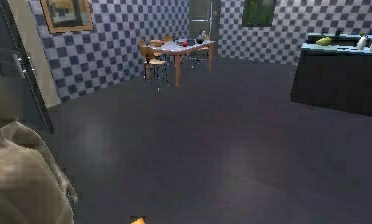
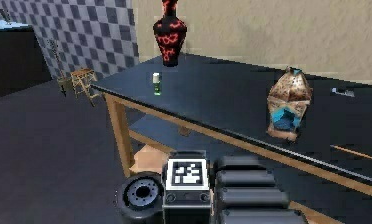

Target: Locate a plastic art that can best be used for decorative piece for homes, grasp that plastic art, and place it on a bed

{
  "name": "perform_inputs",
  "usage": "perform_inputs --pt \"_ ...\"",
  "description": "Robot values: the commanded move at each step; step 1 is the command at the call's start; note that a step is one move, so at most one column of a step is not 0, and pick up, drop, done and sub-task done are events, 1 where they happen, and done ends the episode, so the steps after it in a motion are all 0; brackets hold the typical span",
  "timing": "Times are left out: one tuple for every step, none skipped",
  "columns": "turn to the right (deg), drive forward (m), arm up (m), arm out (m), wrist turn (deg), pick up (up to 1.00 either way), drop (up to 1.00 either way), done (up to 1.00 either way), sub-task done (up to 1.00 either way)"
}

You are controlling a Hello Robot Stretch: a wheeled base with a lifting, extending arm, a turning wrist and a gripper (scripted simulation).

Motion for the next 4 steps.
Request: perform_inputs --pt "-45.0 0.0 0.0 0.0 0.0 0.0 0.0 0.0 0.0" --pt "-3.0 0.0 0.0 0.0 0.0 0.0 0.0 0.0 0.0" --pt "0.0 1.0 0.0 0.0 0.0 0.0 0.0 0.0 0.0" --pt "0.0 1.0 0.0 0.0 0.0 0.0 0.0 0.0 0.0"
